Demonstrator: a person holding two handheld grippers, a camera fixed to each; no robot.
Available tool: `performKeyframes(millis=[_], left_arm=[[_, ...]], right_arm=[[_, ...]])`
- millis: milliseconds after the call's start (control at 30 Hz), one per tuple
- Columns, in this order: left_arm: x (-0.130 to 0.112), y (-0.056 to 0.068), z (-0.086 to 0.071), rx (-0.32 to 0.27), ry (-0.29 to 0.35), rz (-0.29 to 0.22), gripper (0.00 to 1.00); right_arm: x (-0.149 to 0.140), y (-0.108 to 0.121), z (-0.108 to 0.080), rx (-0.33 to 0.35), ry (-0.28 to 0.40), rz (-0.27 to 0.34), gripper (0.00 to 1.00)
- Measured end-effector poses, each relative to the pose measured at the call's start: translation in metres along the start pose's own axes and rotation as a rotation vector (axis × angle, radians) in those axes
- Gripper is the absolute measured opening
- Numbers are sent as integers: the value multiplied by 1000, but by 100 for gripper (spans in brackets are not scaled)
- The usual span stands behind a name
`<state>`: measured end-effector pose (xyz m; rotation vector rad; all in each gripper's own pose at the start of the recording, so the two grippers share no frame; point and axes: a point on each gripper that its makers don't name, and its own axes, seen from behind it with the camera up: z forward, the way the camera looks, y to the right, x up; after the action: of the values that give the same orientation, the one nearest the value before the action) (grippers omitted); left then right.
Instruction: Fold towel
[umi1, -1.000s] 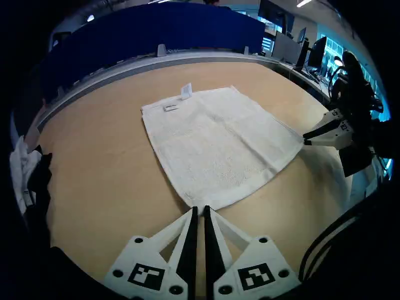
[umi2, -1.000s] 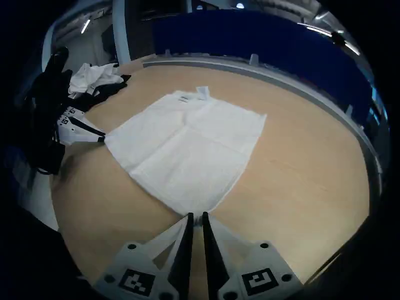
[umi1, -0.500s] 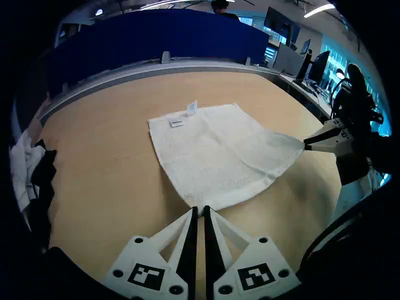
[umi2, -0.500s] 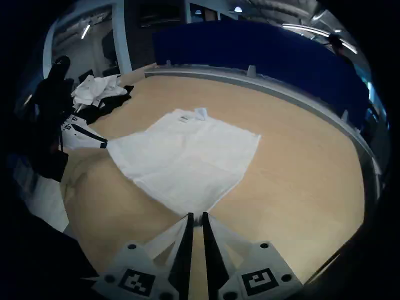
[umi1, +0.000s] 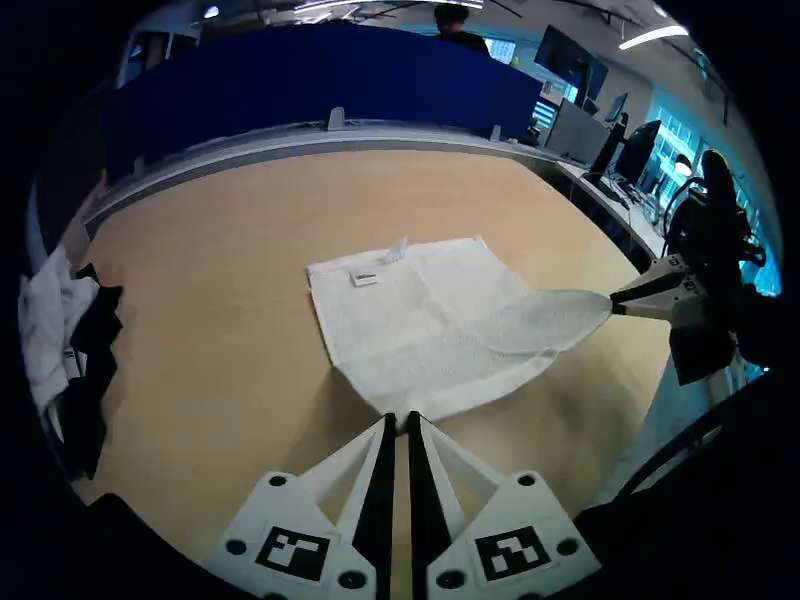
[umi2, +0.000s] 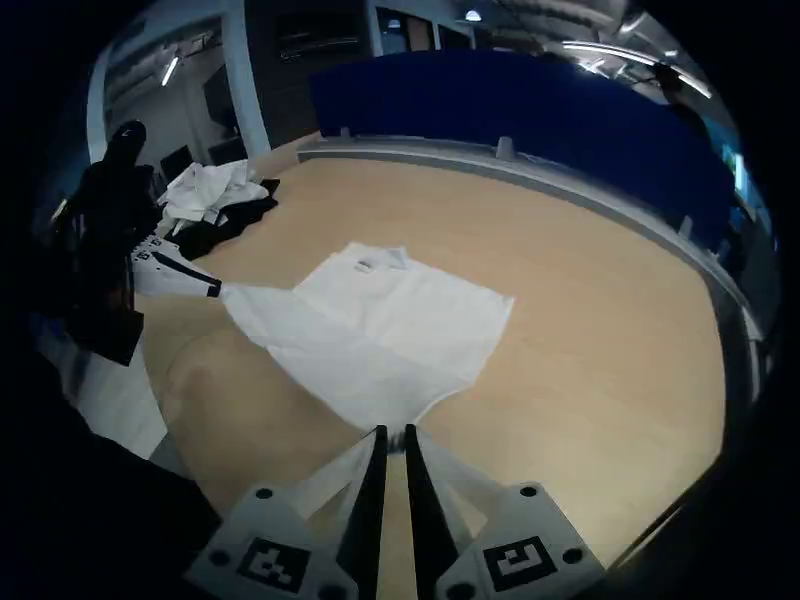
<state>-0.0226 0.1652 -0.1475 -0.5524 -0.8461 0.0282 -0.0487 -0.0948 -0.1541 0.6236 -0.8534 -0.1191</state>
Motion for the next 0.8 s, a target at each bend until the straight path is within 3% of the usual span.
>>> performKeyframes(millis=[267,500,800], left_arm=[[12,-3,4,2,4,-17,9],[40,-12,10,12,27,-47,8],[79,-35,42,29,50,-64,8]], right_arm=[[14,10,6,-10,12,1,13],[43,28,14,-35,36,-14,13],[75,60,48,-64,47,-37,13]])
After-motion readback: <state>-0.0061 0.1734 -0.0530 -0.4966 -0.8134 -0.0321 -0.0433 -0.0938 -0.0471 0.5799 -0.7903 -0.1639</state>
